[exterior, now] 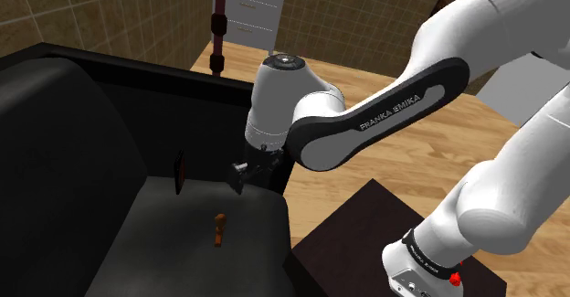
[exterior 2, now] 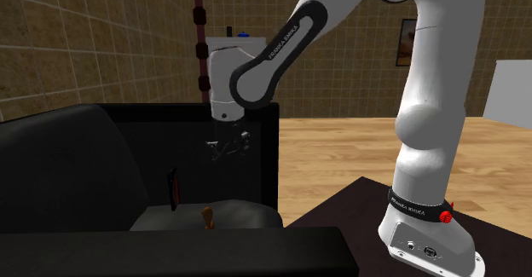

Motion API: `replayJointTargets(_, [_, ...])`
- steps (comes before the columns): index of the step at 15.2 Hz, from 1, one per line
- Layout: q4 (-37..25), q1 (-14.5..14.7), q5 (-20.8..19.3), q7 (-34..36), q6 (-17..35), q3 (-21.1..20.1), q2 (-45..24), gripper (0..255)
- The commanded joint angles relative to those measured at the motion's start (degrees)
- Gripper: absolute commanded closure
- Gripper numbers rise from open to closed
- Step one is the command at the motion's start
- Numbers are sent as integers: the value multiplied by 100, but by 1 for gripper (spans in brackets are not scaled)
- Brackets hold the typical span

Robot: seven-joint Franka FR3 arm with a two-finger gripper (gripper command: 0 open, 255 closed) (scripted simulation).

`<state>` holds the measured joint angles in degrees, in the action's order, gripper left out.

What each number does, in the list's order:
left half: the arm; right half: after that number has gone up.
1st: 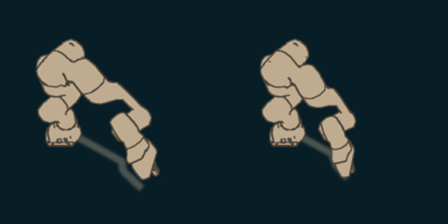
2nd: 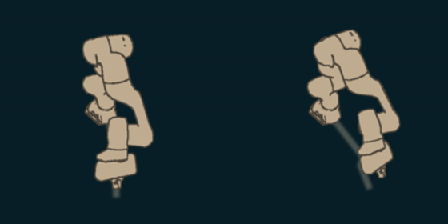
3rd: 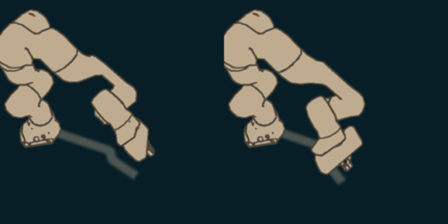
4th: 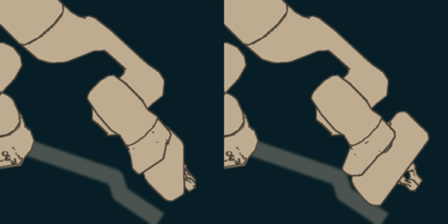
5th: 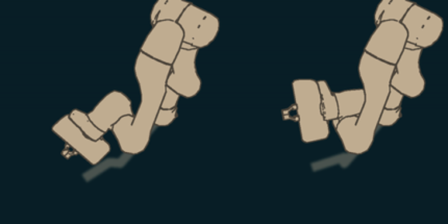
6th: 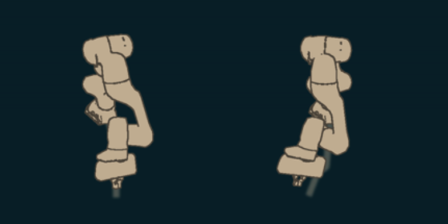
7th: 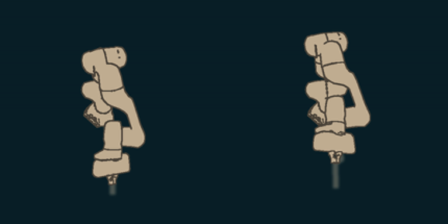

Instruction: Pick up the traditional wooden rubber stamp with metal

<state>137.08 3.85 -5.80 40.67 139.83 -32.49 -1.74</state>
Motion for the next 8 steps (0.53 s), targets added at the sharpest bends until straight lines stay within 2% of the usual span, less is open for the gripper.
replayJointTargets(1, [-337,102,-561,521,90,-35,-601,0])
replayJointTargets(5, [-936,560,-1431,1299,174,194,-1612,0])
replayJointTargets(8, [-1373,914,-1837,1663,174,400,-2217,0])
